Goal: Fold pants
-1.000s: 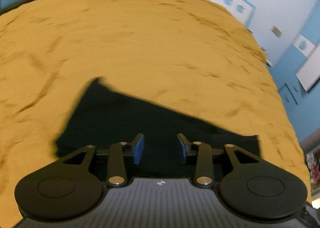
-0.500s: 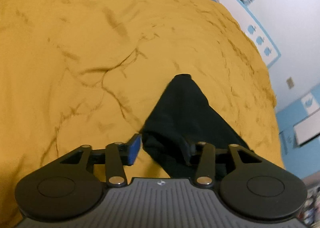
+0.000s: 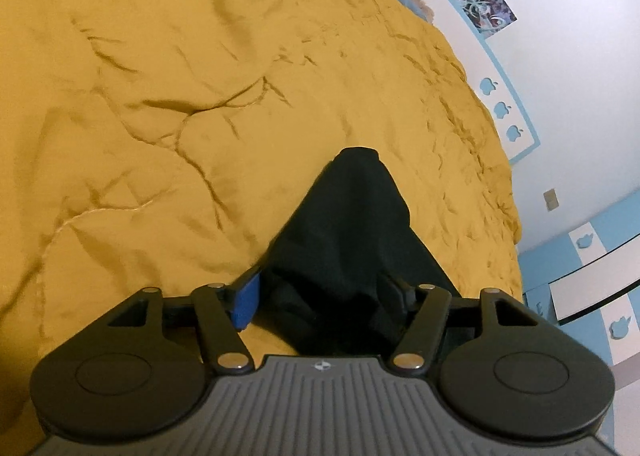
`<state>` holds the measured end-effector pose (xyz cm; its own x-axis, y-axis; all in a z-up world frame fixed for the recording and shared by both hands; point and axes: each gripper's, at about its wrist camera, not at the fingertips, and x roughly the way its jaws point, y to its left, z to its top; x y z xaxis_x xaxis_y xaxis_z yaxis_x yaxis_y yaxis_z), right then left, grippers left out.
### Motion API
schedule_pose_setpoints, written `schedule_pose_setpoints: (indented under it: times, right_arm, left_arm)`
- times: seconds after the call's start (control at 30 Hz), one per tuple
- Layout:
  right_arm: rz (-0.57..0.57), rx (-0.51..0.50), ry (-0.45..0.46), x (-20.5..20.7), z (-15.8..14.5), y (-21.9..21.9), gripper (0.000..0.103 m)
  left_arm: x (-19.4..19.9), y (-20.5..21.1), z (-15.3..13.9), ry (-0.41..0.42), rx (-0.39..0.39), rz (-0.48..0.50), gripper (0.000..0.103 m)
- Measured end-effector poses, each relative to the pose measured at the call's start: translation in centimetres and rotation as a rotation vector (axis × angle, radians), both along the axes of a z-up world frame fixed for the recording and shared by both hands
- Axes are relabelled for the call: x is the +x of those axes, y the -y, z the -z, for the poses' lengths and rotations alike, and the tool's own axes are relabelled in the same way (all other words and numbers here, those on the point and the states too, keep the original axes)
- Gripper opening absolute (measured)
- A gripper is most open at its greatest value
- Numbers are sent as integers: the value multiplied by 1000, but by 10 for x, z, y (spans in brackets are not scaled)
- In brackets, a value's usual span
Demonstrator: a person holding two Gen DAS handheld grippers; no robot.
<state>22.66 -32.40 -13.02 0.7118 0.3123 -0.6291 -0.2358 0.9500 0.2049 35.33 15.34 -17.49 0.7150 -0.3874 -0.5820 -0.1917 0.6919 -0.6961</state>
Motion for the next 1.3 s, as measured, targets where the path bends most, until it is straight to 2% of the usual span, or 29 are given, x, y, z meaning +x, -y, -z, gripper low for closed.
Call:
schedule_pose_setpoints:
  times: [0.1, 0.17, 0.27, 0.33, 0.4, 0.47, 0.63, 0.8, 1.0, 1.3]
  right_arm:
    - [-1, -1, -1, 0, 0, 1, 38]
    - [-1, 3, -3, 1, 0, 2, 38]
    - [0, 5, -6, 1, 0, 2, 39]
    - [0, 6, -7, 1, 0, 2, 39]
    - [-1, 7, -8, 1, 0, 2, 39]
    - [-1, 9, -10, 1, 1, 2, 39]
    - [-1, 15, -10, 1, 1, 3, 39]
    - [1, 26, -15, 1, 1, 5, 39]
    - [1, 29, -18, 2, 1, 5, 39]
    - [1, 29, -42, 6, -2, 6, 39]
  left_arm:
    - [2, 5, 1, 15, 9, -4, 73]
    - [1, 7, 3, 29, 10, -15, 68]
    - [-2, 9, 5, 41, 25, -26, 59]
    - [-1, 8, 6, 42, 17, -28, 45]
    - [0, 7, 8, 39, 0, -31, 38]
    - [1, 5, 12, 33, -22, -48, 35]
    - [4, -5, 30, 20, -138, -101, 28]
    - [1, -7, 28, 32, -159, -99, 18]
    - [-4, -6, 19, 55, -179, -114, 15]
    - [-9, 27, -39, 149, -47, -78, 15]
